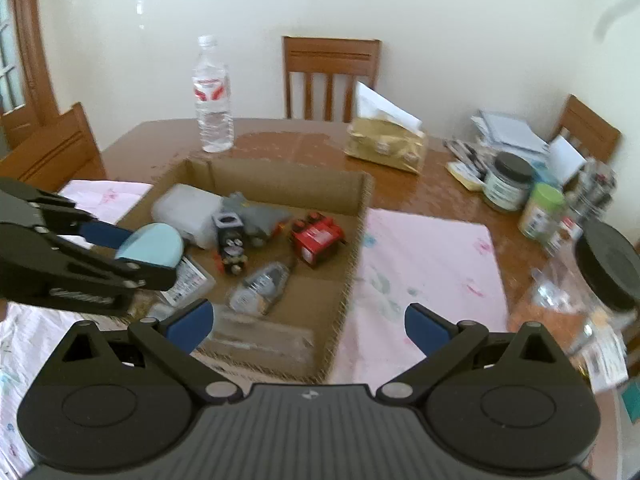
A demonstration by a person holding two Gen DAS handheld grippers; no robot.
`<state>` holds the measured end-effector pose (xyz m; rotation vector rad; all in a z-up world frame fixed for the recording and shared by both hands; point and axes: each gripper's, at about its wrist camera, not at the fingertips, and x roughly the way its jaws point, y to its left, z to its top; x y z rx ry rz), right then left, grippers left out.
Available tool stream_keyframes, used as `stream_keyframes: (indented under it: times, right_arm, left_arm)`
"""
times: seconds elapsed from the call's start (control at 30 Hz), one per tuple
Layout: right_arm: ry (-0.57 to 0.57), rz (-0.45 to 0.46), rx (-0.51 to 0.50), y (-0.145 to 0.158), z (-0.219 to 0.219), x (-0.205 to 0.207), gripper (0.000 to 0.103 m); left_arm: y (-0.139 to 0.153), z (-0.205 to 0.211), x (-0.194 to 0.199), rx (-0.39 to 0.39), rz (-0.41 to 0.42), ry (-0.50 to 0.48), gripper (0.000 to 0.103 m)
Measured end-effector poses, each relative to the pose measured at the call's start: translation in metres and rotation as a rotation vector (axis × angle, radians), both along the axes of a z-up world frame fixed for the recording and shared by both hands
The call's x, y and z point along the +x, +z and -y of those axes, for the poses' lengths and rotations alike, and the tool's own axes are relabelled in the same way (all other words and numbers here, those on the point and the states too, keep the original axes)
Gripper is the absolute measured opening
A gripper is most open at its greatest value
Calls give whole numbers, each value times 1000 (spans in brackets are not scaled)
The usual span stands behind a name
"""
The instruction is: Organize rigid objects
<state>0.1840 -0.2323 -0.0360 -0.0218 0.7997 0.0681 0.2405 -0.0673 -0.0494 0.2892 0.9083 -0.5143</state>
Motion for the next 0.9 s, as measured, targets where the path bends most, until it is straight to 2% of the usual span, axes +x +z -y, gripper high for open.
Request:
stream_keyframes:
  times: [0.17,0.23,0.27,0.37,0.5,0.57,0.7,0.8,0.9]
  right_arm:
    - [-32,1,-5,4,5,-12,103]
    - [-36,-3,3,7,5,-15,103]
    - [-39,-11,11,9,5,-16,103]
    - [-55,-42,22,14,3,-15,103]
    - [-101,-100,6,21,-4,-12,103]
    - [-130,-143,4,23,-7,-10,103]
    - [-171,-202,28,28,-15,-12,103]
    - [-169,-214,23,34,-27,-17,103]
    - [-161,-216,-4,39,-38,-22,103]
  left_arm:
    - [-13,11,2,-8,-17,-23,53]
    - [-9,10,1,-27,-18,-15,79]
    - [-6,10,-1,-24,-2,-1,101]
    - [11,3,-13,-30,99,25,102]
    - [33,-13,-28,-42,137,93,102]
    - [41,-20,-38,-16,152,139,102]
    - [51,-34,-57,57,129,231,102]
    - [59,-46,-69,56,91,296,102]
    - [66,-53,-79,56,86,332,102]
